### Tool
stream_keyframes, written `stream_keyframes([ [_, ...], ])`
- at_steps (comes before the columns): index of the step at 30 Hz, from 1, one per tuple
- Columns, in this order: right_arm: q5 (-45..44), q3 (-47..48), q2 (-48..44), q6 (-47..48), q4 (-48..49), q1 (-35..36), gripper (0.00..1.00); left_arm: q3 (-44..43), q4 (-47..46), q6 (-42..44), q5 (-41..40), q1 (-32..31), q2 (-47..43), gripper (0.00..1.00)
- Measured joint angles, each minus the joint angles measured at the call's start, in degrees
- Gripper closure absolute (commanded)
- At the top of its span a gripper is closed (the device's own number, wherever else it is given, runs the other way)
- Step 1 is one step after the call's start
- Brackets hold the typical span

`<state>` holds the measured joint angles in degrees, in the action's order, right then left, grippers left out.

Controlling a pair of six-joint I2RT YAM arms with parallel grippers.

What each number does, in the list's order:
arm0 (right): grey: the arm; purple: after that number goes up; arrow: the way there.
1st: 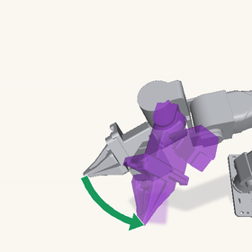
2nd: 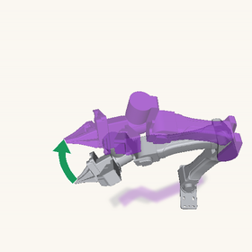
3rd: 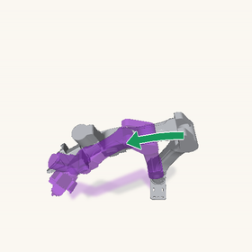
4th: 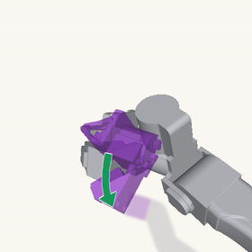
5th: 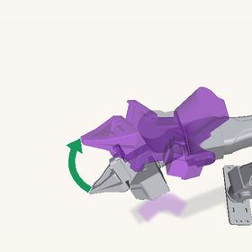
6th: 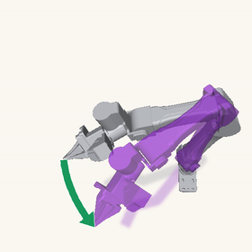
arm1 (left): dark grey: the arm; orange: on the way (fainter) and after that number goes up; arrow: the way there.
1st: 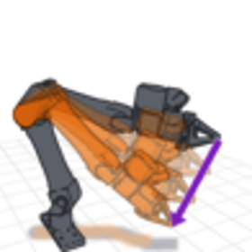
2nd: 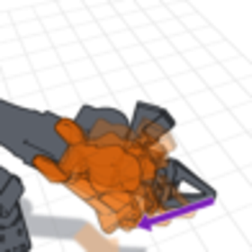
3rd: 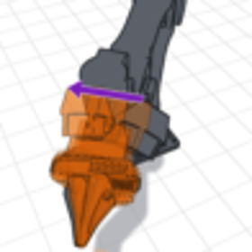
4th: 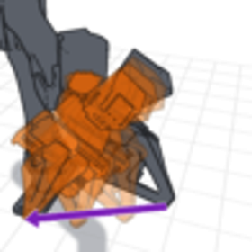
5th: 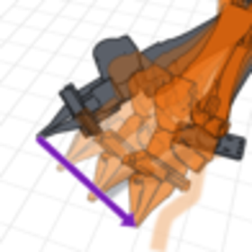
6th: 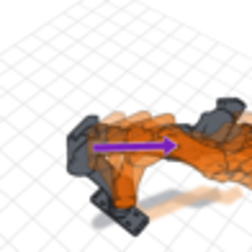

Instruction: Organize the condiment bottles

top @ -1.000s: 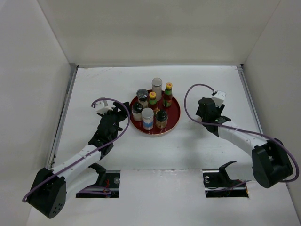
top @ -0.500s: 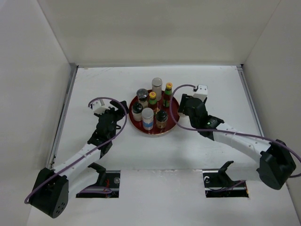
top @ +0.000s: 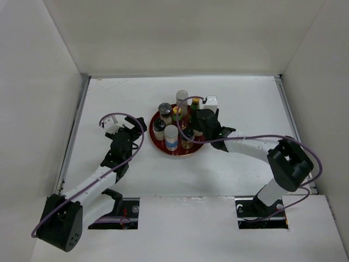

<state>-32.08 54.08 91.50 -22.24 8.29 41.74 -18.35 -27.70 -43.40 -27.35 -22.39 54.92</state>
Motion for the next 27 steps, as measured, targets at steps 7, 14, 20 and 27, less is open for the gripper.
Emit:
stream_keyframes([
  [7, -0.2, 0.3, 1.1, 0.2, 1.5, 0.0, 0.08, 0.0, 0.1, -0.2, 0.2, 0.2, 1.5, 0.00],
  [14, -1.0, 0.6, -2.2, 0.6, 2.5, 0.0, 0.00, 0.0, 0.2, -0.2, 0.5, 0.3, 2.5, 0.00],
  [20, -3.9, -3.4, -13.9, 0.2, 4.2, -0.6, 0.00, 0.0, 1.9, -0.1, 0.2, 0.7, 2.5, 0.00],
  [27, -5.7, -14.7, -21.7, -4.8, 7.1, -7.0, 0.00, -0.8, 4.5, -0.1, -0.1, 0.6, 2.5, 0.00],
])
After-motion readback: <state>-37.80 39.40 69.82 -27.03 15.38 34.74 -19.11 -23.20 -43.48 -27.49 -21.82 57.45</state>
